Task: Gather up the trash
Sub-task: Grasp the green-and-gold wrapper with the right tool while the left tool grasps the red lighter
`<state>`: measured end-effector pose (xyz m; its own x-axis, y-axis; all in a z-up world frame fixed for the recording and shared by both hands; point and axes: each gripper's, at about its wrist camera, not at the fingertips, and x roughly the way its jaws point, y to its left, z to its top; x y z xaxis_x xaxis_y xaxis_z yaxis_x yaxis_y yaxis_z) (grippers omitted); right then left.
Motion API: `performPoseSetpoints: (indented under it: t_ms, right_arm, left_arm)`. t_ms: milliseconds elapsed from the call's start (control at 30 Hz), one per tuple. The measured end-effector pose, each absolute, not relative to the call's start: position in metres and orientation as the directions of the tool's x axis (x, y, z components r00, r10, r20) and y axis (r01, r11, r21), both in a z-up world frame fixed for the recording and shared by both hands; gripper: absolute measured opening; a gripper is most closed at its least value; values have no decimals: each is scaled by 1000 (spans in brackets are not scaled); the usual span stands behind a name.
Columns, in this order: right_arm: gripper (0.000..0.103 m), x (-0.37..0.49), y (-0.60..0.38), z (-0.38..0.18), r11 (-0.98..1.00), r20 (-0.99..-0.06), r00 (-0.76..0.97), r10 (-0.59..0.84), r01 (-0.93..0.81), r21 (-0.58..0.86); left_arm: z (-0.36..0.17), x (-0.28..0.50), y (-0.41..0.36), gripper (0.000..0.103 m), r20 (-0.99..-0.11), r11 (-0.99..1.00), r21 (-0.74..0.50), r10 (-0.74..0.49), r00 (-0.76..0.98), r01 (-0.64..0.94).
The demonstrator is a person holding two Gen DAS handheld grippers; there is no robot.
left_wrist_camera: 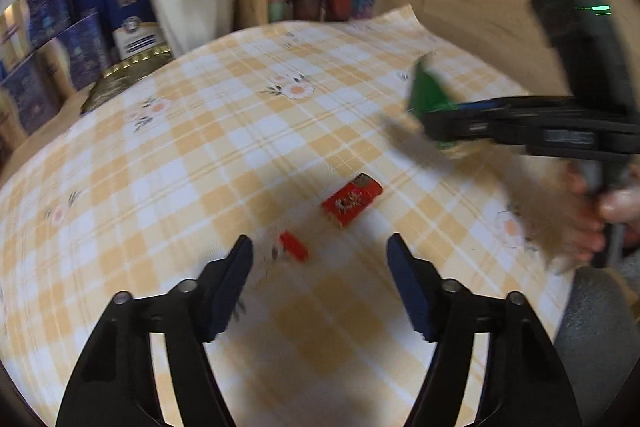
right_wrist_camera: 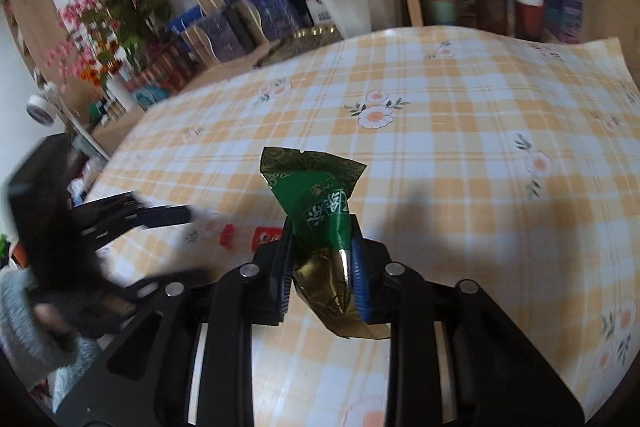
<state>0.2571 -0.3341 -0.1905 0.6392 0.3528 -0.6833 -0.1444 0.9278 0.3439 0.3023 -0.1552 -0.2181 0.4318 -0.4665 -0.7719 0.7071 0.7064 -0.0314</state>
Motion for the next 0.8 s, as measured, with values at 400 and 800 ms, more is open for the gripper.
performPoseSetpoints:
  t_ms: [400,800]
  right_arm:
    - [27,205,-373,-195,904,-648,679,345,-56,423]
    - [27,186,-365,-189,891,-625,695,354,-47,452]
  left_arm:
    - [-242,338,-194,45,-836,601,24,-426,346,799]
    - [-237,343,-188,22,-847,666,-81,-438,301,742]
